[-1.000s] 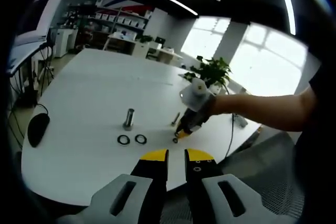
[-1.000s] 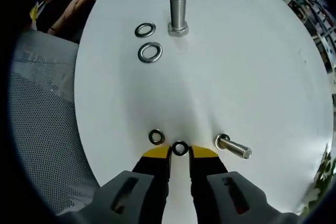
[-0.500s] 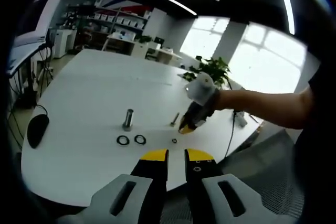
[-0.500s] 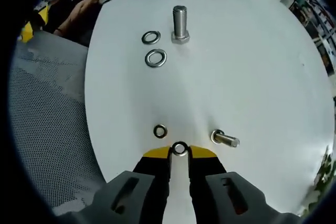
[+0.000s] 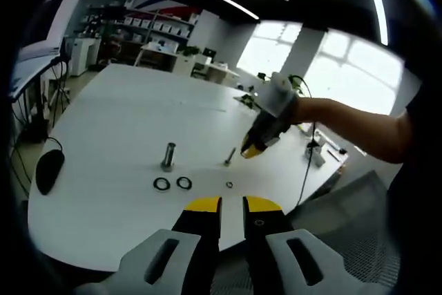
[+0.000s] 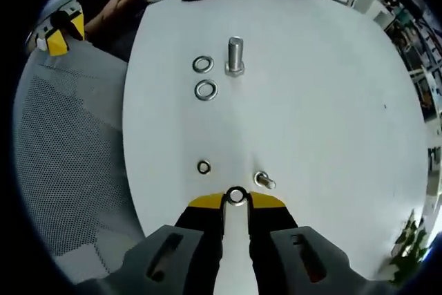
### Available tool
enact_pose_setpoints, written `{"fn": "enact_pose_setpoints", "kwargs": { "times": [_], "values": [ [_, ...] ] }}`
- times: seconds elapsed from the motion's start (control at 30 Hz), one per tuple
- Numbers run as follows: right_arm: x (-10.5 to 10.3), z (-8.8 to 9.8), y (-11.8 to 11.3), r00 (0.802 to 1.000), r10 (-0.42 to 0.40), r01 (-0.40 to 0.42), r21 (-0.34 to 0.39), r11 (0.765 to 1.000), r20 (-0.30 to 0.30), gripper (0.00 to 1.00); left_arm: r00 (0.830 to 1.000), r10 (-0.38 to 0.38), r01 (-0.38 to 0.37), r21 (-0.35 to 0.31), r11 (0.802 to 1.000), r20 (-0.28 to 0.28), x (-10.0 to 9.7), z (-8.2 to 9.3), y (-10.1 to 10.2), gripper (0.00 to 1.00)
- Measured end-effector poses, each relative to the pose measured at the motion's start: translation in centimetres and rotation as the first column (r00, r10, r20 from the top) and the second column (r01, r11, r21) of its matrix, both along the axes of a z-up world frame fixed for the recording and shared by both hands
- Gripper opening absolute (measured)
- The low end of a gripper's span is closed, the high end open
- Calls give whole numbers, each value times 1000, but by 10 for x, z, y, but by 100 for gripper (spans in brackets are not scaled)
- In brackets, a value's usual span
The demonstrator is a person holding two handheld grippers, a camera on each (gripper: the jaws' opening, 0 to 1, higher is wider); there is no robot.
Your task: Place the washer onto the threaded stud by aligning its center hole with the stud, sliding it down to the base, and recovering from edge contact or off-axis alignment until the washer reaches the visible bottom stop.
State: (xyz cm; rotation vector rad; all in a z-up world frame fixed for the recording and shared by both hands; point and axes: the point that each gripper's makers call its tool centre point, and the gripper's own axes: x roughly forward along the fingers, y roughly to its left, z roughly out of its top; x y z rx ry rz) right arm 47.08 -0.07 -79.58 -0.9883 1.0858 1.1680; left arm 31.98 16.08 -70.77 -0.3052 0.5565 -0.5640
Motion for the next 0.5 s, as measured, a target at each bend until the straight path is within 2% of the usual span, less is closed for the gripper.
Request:
{"fn": "enact_pose_setpoints", "kwargs": {
  "times": [0.13, 0.5],
  "values": [
    [1, 4, -1, 1000, 27, -27, -18, 999, -7, 13, 1000, -1, 1, 1, 1000, -2, 0, 0, 0, 10],
    [27, 7, 0, 996, 58, -56, -37, 998, 61, 13, 1000, -3, 3, 2, 1000, -7, 0, -1, 0, 10]
  ]
}}
